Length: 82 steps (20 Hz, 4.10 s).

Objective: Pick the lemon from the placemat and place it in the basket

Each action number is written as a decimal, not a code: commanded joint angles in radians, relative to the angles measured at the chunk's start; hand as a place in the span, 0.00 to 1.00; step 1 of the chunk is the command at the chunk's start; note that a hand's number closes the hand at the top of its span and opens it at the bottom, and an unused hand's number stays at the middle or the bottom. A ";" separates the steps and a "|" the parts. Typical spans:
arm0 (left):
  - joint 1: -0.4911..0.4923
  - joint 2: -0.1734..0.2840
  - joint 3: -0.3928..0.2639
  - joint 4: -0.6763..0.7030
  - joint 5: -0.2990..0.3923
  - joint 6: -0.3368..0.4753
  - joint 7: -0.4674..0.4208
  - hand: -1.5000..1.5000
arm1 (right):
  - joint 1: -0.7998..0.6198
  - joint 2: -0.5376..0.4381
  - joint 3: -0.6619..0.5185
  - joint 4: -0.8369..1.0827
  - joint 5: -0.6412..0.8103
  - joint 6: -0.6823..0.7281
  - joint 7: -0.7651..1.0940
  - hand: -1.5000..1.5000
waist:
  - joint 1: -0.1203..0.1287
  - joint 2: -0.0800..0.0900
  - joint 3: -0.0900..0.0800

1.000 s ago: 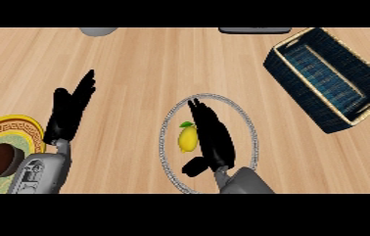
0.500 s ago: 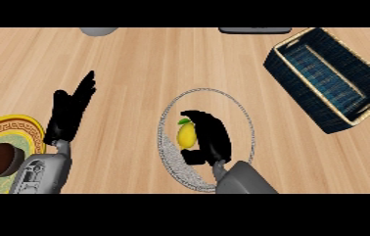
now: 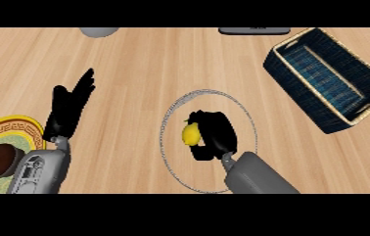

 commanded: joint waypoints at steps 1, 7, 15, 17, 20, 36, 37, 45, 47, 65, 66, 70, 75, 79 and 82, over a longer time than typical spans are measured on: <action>0.023 -0.021 -0.017 -0.011 -0.016 0.019 -0.002 0.50 | -0.054 -0.166 0.063 -0.042 0.011 0.258 -0.051 1.00 | -0.006 -0.001 -0.004; 0.017 0.028 0.034 -0.008 0.027 -0.034 -0.008 0.50 | -0.023 -0.310 0.051 -0.338 0.034 0.416 -0.045 1.00 | -0.014 0.004 -0.002; 0.010 0.004 0.017 0.005 -0.004 -0.009 0.003 0.50 | 0.026 -0.256 -0.148 -0.585 -0.159 0.487 -0.032 1.00 | -0.017 0.006 -0.002; 0.106 -0.024 -0.013 -0.086 -0.022 0.018 -0.001 0.50 | 0.091 -0.222 -0.169 -0.705 -0.195 0.452 0.025 1.00 | -0.013 -0.001 -0.001; 0.062 -0.014 0.011 -0.030 -0.009 0.010 -0.005 0.50 | 0.112 -0.194 -0.263 -0.889 -0.323 0.480 0.082 1.00 | -0.042 -0.002 -0.002; 0.060 -0.029 -0.012 -0.068 -0.023 0.003 0.007 0.50 | -0.535 -0.223 -0.805 -0.940 -0.778 0.612 0.723 1.00 | -0.001 0.003 -0.002; 0.000 -0.001 0.015 -0.007 -0.005 -0.025 -0.007 0.50 | -0.574 -0.225 -0.790 -0.921 -0.759 0.586 0.761 1.00 | -0.008 0.004 -0.003; 0.032 0.008 0.028 -0.055 0.001 -0.023 0.011 0.50 | -0.684 -0.523 -0.793 -0.627 -0.680 0.744 0.593 1.00 | 0.008 0.010 -0.004; 0.024 -0.031 -0.006 -0.017 -0.028 0.000 -0.011 0.50 | -0.674 -0.572 -0.767 -0.554 -0.608 0.756 0.498 1.00 | 0.009 0.019 -0.004; -0.015 -0.043 -0.004 -0.027 -0.034 0.002 0.019 0.50 | -0.570 -0.793 -0.780 0.080 -0.326 0.681 -0.307 1.00 | 0.017 0.017 -0.001; 0.035 -0.025 -0.009 -0.076 -0.035 -0.014 0.029 0.50 | -0.524 -0.764 -0.780 0.081 -0.306 0.626 -0.323 1.00 | 0.018 0.014 -0.001; 0.012 -0.019 0.009 -0.040 -0.024 -0.025 0.022 0.50 | -0.540 -0.768 -0.786 0.200 -0.266 0.601 -0.436 1.00 | 0.016 0.014 -0.001; -0.005 -0.048 0.000 -0.036 -0.034 -0.002 0.015 0.50 | -0.589 -0.730 -0.744 0.335 -0.180 0.558 -0.509 1.00 | 0.018 0.015 -0.001; 0.030 -0.011 0.031 -0.045 -0.011 -0.034 0.002 0.50 | -0.548 -0.700 -0.801 0.414 -0.244 0.615 -0.475 1.00 | 0.017 0.013 -0.001; -0.001 -0.020 0.024 -0.025 -0.019 -0.029 0.013 0.50 | -0.540 -0.610 -0.825 0.473 -0.256 0.540 -0.462 0.00 | 0.017 0.014 -0.001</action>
